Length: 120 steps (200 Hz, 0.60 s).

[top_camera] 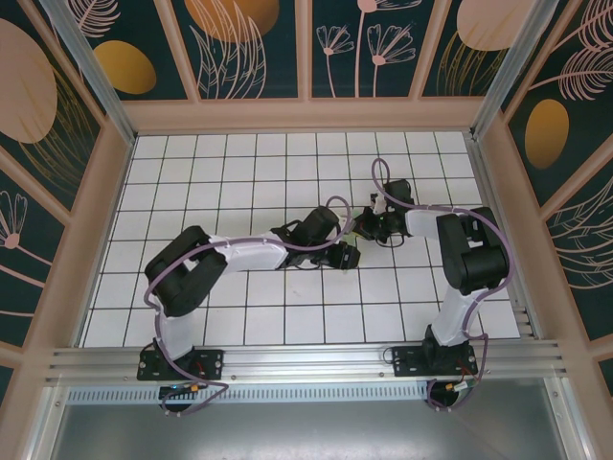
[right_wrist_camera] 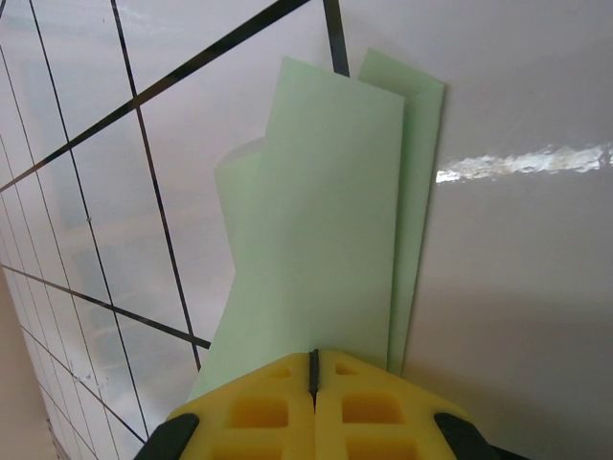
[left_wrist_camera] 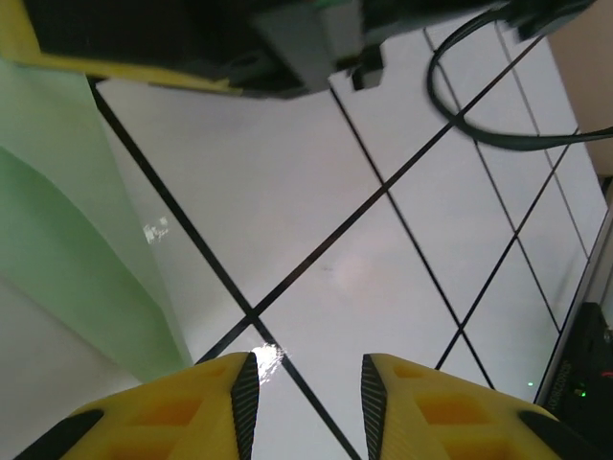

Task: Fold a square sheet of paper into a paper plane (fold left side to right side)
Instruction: Fold the wing for the fifth time at the center of the table.

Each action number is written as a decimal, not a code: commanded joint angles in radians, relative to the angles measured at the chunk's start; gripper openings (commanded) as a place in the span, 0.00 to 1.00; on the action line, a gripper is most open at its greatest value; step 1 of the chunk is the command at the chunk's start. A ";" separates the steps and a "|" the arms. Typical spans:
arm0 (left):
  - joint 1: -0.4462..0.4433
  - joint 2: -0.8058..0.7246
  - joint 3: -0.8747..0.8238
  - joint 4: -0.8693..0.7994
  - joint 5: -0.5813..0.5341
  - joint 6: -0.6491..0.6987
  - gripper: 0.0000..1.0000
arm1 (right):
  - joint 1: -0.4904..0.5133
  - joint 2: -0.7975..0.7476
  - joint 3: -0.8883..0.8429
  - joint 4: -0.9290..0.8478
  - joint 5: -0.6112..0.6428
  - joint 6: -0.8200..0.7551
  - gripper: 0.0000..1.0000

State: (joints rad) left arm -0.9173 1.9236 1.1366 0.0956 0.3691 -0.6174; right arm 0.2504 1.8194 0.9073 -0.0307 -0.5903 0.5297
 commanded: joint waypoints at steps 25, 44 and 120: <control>-0.002 0.043 -0.035 0.091 0.053 -0.042 0.37 | 0.008 -0.011 0.006 -0.021 0.012 -0.010 0.03; -0.002 0.055 -0.042 0.067 0.029 -0.038 0.37 | 0.007 -0.020 0.010 -0.024 0.010 -0.012 0.03; -0.003 0.116 -0.066 0.031 0.002 -0.031 0.35 | -0.019 -0.126 0.018 -0.079 -0.004 -0.030 0.07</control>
State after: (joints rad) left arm -0.9161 1.9984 1.0901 0.1577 0.3912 -0.6487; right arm 0.2440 1.7554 0.9146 -0.0727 -0.5915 0.5217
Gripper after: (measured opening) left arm 0.355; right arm 0.069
